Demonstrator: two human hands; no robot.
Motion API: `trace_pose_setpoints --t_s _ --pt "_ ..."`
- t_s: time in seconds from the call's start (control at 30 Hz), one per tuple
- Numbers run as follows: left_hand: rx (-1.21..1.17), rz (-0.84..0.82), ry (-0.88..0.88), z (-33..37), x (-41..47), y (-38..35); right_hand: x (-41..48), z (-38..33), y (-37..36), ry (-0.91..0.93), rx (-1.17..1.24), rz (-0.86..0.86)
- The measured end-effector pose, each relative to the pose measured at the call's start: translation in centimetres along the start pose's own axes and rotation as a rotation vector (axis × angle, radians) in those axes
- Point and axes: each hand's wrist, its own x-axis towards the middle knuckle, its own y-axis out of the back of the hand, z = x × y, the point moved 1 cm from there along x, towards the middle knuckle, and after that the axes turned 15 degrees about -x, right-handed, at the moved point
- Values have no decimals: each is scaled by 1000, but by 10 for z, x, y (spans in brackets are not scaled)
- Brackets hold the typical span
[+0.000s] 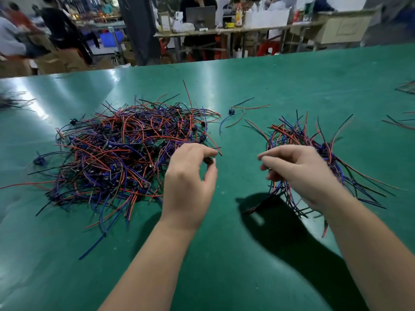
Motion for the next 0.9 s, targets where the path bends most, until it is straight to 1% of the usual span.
trace_pose_setpoints --t_s 0.07,0.17,0.27,0.37,0.5,0.67,0.77,0.9 --pt "-75 -9 -81 8 -4 -6 -3 -3 -9 -46 161 -118" --pt "-220 -85 -118 17 -10 -12 -6 -8 -14 -82 380 -258" --pt "-305 -171 -147 20 -14 -15 -9 -11 -14 -81 437 -339" --pt "-369 -206 -159 22 -16 -17 -9 -11 -15 -100 448 -343" --pt "-401 -233 -162 23 -16 -19 -7 -9 -14 -168 529 -334" --pt "-353 -226 -137 22 -18 -20 -5 -7 -12 -196 605 -328" --pt "-354 -209 -135 22 -18 -20 -4 -7 -11 -183 626 -323" --pt "-438 -161 -94 19 -18 -19 -3 -7 -7 -118 658 -300"
